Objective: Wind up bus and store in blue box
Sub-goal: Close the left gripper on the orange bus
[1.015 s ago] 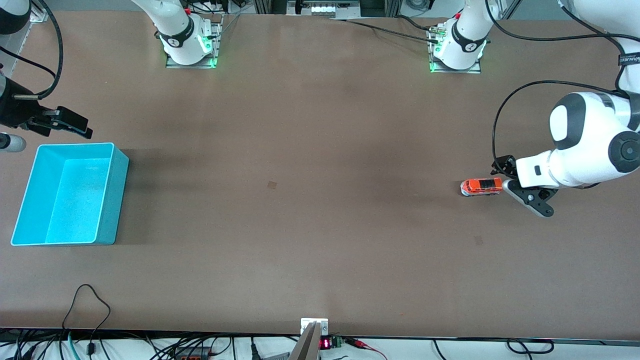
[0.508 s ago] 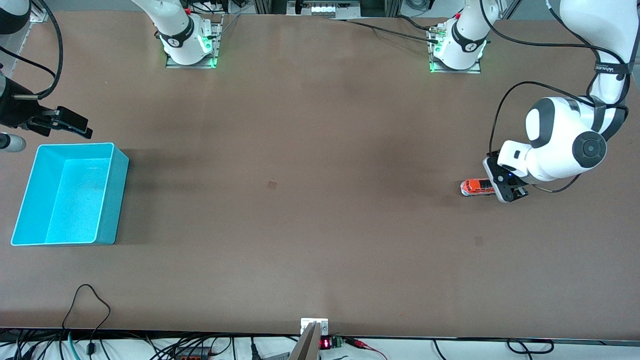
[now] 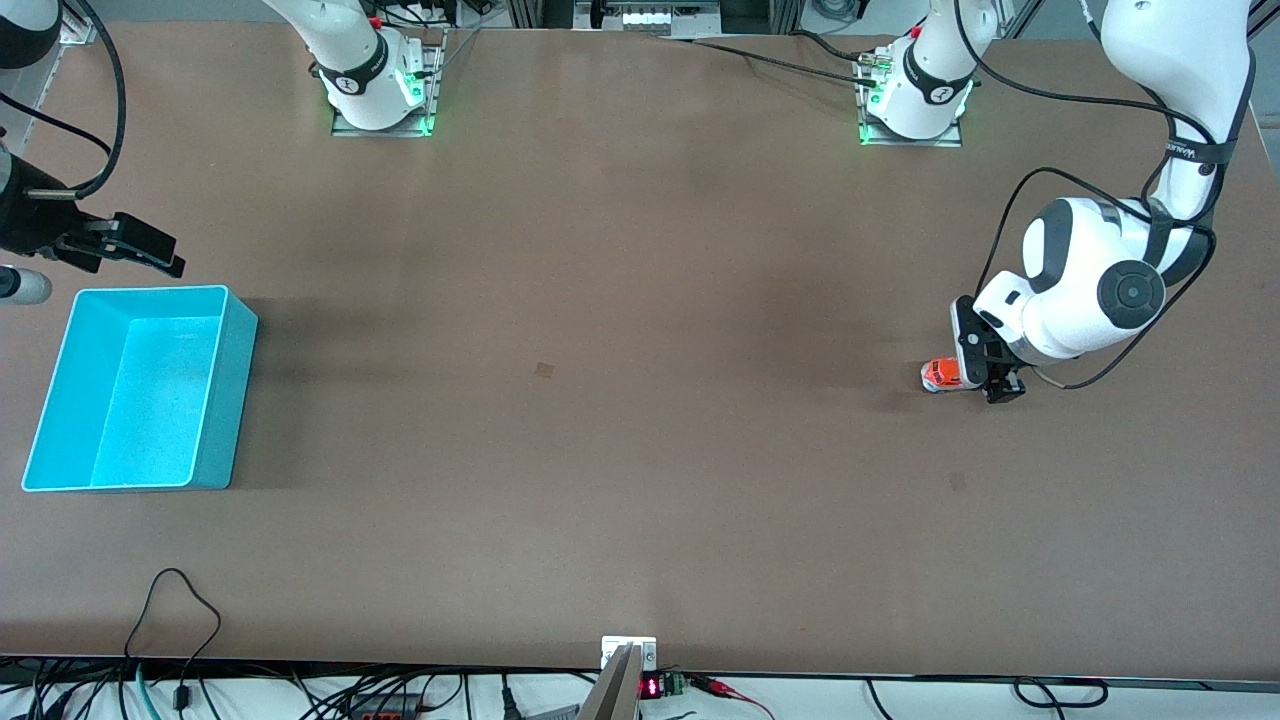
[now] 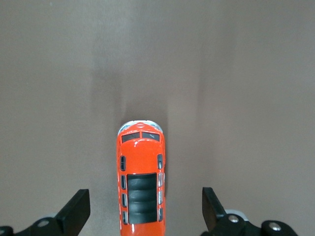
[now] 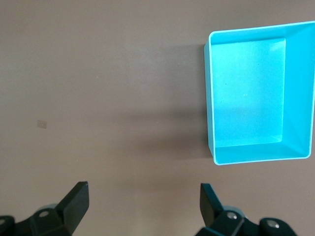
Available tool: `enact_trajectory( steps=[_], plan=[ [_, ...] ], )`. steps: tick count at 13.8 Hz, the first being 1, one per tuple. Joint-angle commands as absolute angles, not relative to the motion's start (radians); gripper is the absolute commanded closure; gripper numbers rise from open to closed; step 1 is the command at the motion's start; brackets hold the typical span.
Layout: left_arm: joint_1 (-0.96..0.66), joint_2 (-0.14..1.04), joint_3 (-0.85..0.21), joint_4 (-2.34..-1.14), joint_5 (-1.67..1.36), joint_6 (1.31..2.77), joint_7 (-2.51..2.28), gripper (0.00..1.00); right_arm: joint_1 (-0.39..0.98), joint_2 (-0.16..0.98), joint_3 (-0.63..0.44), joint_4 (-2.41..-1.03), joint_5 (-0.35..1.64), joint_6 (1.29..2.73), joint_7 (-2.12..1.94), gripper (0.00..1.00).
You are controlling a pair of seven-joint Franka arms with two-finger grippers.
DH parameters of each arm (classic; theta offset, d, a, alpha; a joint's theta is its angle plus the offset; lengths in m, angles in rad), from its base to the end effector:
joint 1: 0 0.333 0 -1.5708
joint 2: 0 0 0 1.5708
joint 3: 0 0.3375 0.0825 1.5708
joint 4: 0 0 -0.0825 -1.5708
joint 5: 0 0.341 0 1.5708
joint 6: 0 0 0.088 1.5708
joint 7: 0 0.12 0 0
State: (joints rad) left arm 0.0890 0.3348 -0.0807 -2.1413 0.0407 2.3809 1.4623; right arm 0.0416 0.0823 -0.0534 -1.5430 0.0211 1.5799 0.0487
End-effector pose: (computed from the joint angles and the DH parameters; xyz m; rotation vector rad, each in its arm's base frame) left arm 0.5405 0.0063 0.2801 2.2705 -2.0765 -0.1070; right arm 0.5374 -0.0025 0.6026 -3.1235 0.0954 0.0712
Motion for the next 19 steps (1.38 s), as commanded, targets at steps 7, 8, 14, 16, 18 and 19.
enact_trajectory(
  steps=[7,8,14,16,18,19],
  plan=[
    [0.113,0.325,-0.087,-2.261,0.066,2.559,1.502,0.00,0.037,0.081,-0.051,-1.532,0.012,1.563,0.048,0.00],
    [0.114,0.325,-0.087,-2.269,0.066,2.578,1.502,0.00,0.037,0.081,-0.051,-1.532,0.012,1.563,0.048,0.00],
    [0.129,0.382,-0.087,-2.270,0.092,2.668,1.500,0.00,0.037,0.081,-0.051,-1.532,0.012,1.563,0.048,0.00],
    [0.132,0.383,-0.087,-2.272,0.092,2.668,1.500,0.00,0.037,0.081,-0.052,-1.532,0.012,1.563,0.046,0.00],
    [0.138,0.379,-0.087,-2.272,0.094,2.668,1.503,0.01,0.038,0.081,-0.051,-1.532,0.012,1.563,0.046,0.00],
    [0.138,0.376,-0.087,-2.272,0.094,2.668,1.517,0.12,0.037,0.081,-0.052,-1.532,0.012,1.563,0.048,0.00]
  ],
)
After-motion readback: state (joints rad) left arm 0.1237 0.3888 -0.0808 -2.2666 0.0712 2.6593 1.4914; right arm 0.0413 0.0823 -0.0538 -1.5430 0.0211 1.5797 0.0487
